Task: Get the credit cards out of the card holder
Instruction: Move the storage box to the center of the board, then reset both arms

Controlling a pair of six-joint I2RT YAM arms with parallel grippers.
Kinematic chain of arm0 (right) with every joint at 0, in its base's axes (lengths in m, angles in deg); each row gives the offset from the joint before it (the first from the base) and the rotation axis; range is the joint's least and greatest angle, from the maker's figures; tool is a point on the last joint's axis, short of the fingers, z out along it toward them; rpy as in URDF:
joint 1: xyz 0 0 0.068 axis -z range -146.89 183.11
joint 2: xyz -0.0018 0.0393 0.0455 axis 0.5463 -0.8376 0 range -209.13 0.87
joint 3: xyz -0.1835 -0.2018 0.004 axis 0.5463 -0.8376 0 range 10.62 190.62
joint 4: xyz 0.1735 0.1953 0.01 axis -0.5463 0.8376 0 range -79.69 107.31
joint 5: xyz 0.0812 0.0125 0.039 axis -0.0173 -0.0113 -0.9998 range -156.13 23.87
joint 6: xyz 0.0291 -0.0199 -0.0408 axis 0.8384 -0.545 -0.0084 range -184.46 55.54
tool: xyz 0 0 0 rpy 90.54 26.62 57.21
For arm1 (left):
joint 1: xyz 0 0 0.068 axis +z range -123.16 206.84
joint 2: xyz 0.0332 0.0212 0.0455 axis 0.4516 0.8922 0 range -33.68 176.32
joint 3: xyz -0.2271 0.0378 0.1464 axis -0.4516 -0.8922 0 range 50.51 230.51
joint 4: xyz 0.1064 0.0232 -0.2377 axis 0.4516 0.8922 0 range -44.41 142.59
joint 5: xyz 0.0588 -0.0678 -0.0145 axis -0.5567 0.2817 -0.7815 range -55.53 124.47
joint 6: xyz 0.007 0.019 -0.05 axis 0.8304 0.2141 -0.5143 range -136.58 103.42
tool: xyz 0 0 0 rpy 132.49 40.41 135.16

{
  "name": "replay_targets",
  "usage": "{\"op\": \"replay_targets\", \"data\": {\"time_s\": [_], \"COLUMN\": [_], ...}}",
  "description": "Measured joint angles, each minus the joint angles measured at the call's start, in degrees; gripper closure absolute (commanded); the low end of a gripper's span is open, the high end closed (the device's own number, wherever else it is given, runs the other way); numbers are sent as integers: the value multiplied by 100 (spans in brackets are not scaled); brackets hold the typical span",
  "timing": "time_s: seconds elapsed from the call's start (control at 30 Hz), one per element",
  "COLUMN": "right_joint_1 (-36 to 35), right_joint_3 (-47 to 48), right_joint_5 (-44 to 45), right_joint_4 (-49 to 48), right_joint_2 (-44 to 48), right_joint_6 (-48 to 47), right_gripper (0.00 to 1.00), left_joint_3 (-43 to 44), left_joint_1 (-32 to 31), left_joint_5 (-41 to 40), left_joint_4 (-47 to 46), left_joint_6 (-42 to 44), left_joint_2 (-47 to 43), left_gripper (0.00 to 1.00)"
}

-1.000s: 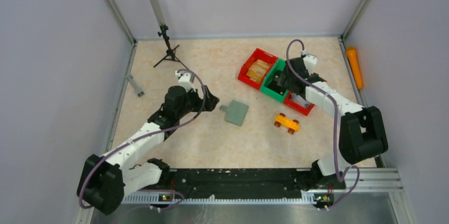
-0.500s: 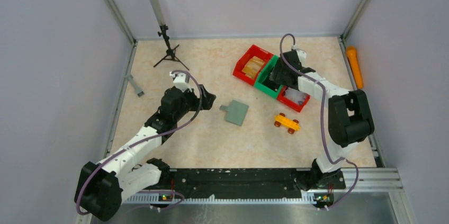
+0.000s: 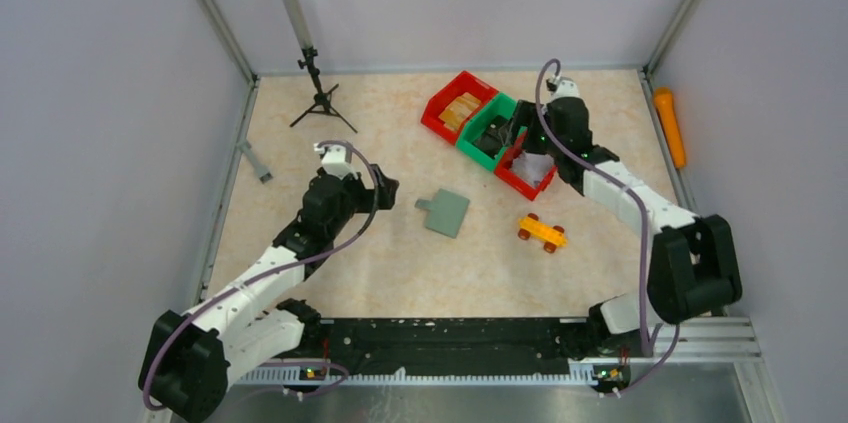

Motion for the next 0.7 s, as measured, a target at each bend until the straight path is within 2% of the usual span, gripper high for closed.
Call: {"op": "replay_targets", "data": {"time_s": [0.2, 0.37, 0.47, 0.57, 0.7], "right_joint_1": [15, 15, 15, 15, 15], "right_joint_3": [-1158, -2837, -3936, -4629, -4887], "right_joint_5": [557, 1263, 1825, 2197, 2568], "right_joint_4": [-721, -1659, -2398, -3018, -3587], "right_joint_2": [1508, 2962, 3724, 4100, 4022], "right_joint_6": [-407, -907, -1220, -1561, -1987], "right_gripper": [19, 19, 15, 14, 11], "left_joint_3": [-396, -496, -608, -907, -1261], "left_joint_1": [0, 0, -2, 28, 337], "left_joint_5": [-944, -1537, -2031, -2677, -3206], "left_joint_4": [-146, -424, -688, -1211, -1703], "left_joint_6": [111, 378, 619, 850, 1121], "left_joint_2": [-330, -256, -221, -223, -168], "left_gripper": [1, 1, 1, 1, 1]}}
